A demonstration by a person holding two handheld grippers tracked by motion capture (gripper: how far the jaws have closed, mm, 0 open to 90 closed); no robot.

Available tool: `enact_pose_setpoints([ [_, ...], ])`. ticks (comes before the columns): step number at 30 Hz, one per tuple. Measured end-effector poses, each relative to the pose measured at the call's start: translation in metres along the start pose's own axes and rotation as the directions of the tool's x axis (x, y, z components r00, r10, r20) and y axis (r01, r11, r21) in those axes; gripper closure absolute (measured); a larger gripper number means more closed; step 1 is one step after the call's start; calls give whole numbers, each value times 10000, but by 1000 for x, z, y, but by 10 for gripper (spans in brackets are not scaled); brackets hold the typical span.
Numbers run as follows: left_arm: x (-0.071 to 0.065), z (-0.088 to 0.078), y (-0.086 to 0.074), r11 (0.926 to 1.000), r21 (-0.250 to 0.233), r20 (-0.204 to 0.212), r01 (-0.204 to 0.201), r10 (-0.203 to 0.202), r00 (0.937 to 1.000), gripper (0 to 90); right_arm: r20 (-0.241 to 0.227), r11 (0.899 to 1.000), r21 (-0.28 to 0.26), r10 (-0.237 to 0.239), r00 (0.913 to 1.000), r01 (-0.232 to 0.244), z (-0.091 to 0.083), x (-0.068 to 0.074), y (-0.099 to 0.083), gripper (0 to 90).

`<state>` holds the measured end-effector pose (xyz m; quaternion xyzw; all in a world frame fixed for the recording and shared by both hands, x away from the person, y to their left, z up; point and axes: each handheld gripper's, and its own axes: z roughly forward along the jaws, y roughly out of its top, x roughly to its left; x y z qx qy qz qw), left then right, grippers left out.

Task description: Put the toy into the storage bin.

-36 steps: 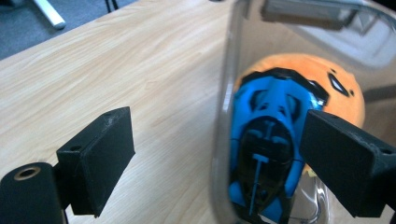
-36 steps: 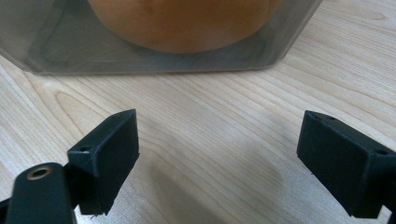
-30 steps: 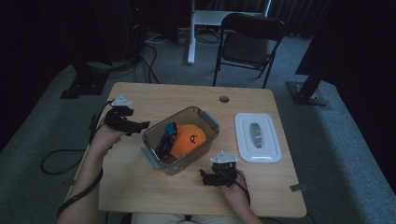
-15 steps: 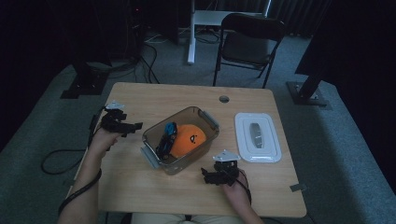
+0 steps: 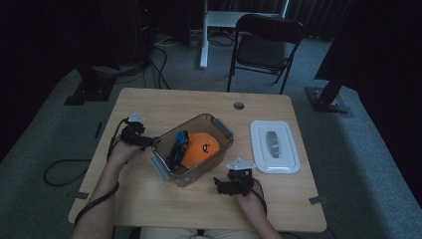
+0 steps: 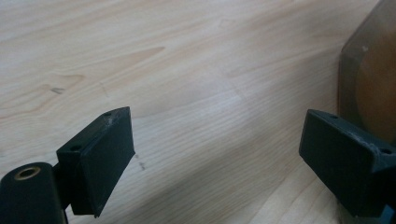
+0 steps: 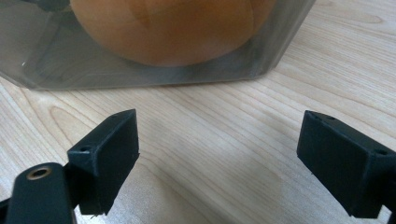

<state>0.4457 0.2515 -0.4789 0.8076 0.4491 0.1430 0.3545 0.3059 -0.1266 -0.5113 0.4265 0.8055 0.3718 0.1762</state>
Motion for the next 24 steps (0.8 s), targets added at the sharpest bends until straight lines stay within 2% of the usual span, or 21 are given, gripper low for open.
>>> enact_pose_setpoints([
  [9, -12, 6, 1, 9991, 35, 180, -416, 416, 9990, 110, 5, 9997, 12, 246, 9997, -247, -2, -8, 1, 135],
  [13, -12, 6, 1, 9994, 79, 156, -347, 346, 9993, 117, 44, 9995, 18, 304, 9995, -304, -3, -10, -1, 135],
  [17, -14, 5, -2, 9994, 90, 191, -346, 344, 9992, 122, 77, 9994, 2, 359, 9993, -359, -4, -13, 0, 135],
  [20, -20, 2, -11, 9992, 129, 208, -369, 366, 9991, 122, 147, 9991, -46, 414, 9990, -413, -7, -17, 1, 135],
  [24, -32, -3, -18, 9976, 78, 242, -686, 683, 9974, 120, 232, 9990, -98, 449, 9987, -447, -9, -20, 1, 135],
])
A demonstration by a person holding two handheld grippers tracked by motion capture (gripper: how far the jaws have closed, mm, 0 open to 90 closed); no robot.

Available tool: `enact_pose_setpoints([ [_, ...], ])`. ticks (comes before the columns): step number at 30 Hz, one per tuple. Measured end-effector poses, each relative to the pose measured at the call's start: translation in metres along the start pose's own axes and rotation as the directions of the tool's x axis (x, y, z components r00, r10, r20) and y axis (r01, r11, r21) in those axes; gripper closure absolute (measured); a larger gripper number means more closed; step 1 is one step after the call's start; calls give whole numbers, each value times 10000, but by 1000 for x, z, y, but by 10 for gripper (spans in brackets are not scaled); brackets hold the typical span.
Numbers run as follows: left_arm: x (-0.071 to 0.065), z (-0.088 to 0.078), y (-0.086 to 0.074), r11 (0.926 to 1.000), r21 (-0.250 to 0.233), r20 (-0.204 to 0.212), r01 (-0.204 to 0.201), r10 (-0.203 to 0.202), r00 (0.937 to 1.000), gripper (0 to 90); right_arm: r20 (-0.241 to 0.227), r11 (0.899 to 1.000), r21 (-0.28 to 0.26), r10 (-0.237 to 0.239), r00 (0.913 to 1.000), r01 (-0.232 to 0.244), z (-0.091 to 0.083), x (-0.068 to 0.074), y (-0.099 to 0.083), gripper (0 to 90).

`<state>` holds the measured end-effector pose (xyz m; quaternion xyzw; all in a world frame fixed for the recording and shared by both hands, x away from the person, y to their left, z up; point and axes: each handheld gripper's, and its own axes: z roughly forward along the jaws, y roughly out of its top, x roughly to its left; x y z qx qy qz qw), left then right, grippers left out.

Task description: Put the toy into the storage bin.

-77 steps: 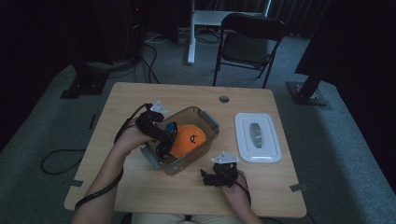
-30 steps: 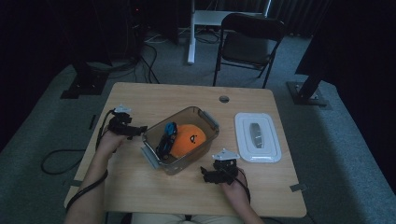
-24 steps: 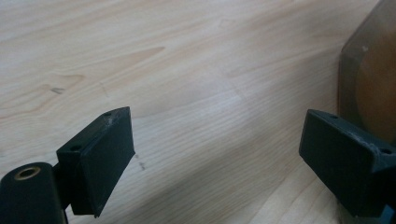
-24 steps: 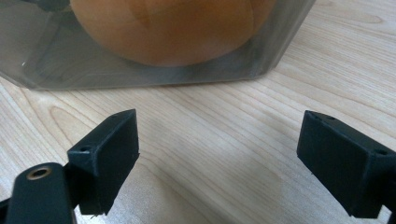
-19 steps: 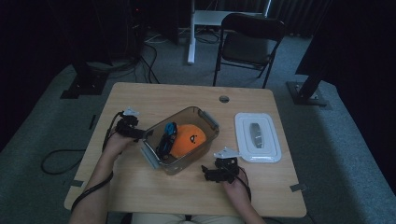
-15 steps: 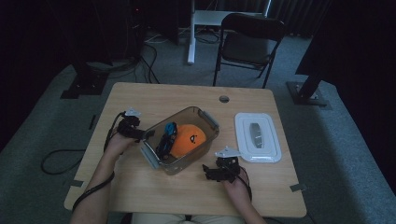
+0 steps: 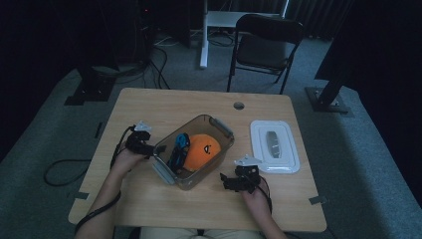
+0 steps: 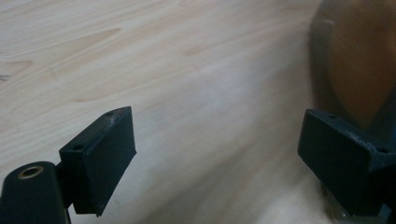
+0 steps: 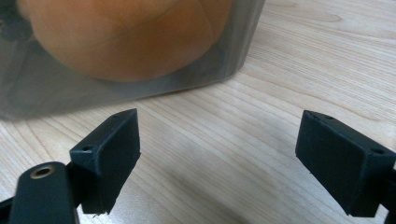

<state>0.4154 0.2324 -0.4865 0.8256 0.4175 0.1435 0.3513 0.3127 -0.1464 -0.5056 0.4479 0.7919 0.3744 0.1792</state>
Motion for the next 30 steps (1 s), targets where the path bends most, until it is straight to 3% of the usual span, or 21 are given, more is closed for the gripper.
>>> enact_pose_setpoints([
  [16, -50, -12, -22, 9960, 113, 765, -882, 871, 9933, 116, -254, 9999, -102, 104, 9996, -106, -5, -7, -6, 135],
  [20, -60, -14, -24, 9922, 198, 445, -1229, 1219, 9915, 114, -217, 9999, -106, 96, 9997, -98, -7, -8, -7, 135],
  [30, -80, -14, -31, 9908, 125, 607, -1347, 1337, 9892, 114, -96, 9996, -270, 91, 9999, -94, -15, -14, -9, 135],
])
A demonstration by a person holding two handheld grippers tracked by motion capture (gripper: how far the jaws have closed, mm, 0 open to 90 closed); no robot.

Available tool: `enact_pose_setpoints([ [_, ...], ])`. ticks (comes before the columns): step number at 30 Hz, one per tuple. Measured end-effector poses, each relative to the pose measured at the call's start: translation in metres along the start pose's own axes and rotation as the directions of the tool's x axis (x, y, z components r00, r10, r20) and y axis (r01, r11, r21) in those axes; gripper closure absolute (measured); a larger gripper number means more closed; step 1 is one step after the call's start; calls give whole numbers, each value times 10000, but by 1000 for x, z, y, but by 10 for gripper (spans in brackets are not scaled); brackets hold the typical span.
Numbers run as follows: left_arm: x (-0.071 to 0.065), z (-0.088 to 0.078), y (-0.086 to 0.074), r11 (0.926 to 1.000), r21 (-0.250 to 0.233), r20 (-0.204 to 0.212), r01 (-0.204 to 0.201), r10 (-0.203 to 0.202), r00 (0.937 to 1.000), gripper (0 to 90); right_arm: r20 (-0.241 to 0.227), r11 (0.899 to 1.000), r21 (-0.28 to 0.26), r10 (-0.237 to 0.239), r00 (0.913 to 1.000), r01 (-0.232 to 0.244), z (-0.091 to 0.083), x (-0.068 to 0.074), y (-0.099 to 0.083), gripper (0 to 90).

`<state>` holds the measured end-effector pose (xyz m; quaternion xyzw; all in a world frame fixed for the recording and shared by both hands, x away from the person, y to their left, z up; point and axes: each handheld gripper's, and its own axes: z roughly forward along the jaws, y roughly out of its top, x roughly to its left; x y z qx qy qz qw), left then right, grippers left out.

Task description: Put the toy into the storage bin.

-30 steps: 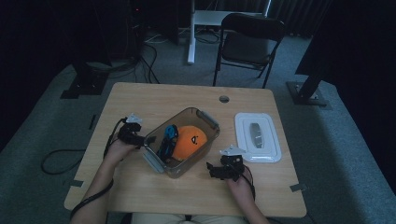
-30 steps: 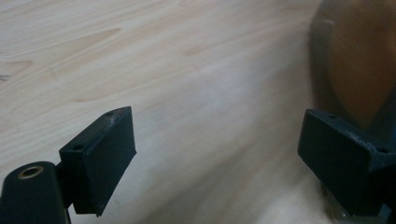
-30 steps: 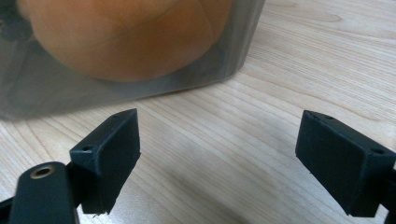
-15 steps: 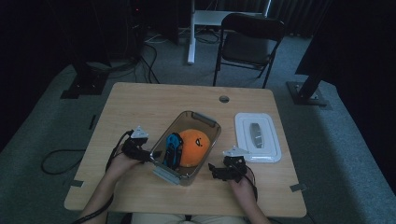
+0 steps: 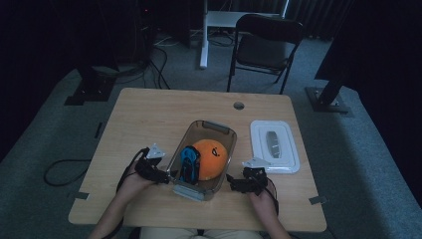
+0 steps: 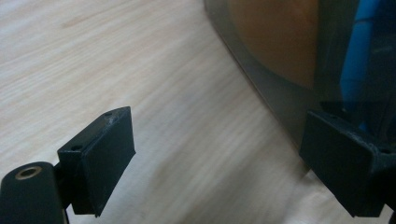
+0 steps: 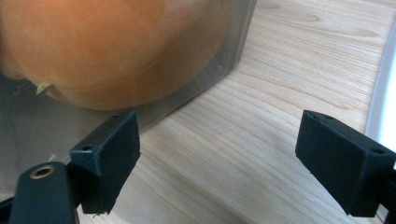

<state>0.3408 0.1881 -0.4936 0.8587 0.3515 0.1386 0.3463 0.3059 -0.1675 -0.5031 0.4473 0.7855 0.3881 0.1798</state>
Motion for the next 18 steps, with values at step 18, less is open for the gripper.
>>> enact_pose_setpoints([
  [18, -31, 2, -6, 9992, -221, 526, -337, 348, 9980, 116, 856, 9912, -723, 1168, 9895, -1108, -37, -70, 1, 135],
])
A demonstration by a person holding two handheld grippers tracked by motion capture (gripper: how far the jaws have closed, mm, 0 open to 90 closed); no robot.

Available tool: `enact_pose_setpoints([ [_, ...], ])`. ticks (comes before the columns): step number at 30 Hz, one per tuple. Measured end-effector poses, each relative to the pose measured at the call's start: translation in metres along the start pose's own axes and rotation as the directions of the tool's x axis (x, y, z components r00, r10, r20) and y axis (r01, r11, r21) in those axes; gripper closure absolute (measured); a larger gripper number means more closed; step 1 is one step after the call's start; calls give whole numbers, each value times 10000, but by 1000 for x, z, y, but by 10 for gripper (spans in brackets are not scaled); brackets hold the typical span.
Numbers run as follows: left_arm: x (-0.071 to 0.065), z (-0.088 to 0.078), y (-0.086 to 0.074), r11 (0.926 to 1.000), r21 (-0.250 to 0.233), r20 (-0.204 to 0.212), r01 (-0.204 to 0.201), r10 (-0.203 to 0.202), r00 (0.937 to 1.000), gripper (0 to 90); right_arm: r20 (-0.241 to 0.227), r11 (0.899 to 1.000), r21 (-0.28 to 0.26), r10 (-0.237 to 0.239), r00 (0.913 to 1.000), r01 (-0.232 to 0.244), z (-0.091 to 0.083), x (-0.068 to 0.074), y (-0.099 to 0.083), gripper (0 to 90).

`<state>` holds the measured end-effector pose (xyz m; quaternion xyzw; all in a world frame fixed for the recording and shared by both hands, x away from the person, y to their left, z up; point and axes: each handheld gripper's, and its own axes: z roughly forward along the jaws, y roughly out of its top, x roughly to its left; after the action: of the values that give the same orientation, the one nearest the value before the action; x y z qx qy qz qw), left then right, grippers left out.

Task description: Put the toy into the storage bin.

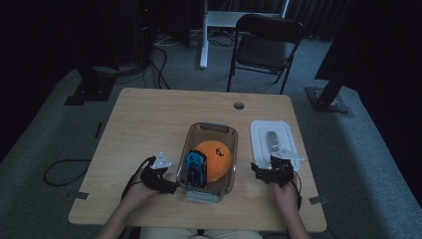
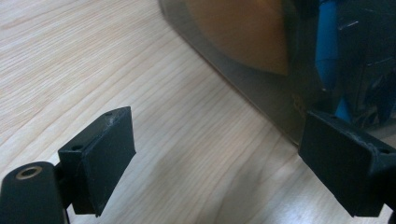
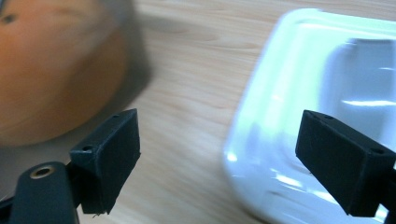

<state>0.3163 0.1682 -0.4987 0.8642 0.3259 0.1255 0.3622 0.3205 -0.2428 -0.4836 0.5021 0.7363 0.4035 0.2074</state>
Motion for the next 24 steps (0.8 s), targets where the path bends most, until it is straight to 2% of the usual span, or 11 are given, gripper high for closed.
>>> enact_pose_setpoints([
  [1, -2, 1, 0, 10000, -14, 14, -1, 1, 10000, 116, 188, 9999, -38, 162, 9997, -161, -2, -5, 1, 136],
  [3, -5, 3, 0, 10000, -43, 108, -61, 62, 9999, 116, 880, 9994, 214, 246, 9958, -266, -3, -11, 3, 135],
  [4, -7, 4, 0, 9999, 1, 147, -108, 108, 9998, 116, 950, 9990, 392, 184, 9953, -222, -3, -13, 4, 129],
  [5, -9, 5, 1, 9998, 24, 167, -186, 186, 9997, 115, 852, 9990, 380, 191, 9962, -224, -4, -16, 4, 120],
  [8, -14, 10, 2, 9994, 121, 245, -333, 330, 9992, 115, 1138, 9992, 244, 276, 9931, -306, -4, -20, 5, 119],
  [16, -24, 18, 5, 9989, 44, 437, -464, 461, 9980, 115, 1448, 9988, 141, 437, 9885, -462, -1, -31, 12, 122],
  [18, -27, 20, 6, 9989, 35, 519, -459, 456, 9976, 115, 1563, 9991, 70, 396, 9869, -412, -2, -33, 12, 147],
  [24, -36, 30, 12, 9987, 0, 850, -504, 502, 9951, 114, 1735, 9982, 239, 507, 9835, -556, 0, -41, 11, 148],
])
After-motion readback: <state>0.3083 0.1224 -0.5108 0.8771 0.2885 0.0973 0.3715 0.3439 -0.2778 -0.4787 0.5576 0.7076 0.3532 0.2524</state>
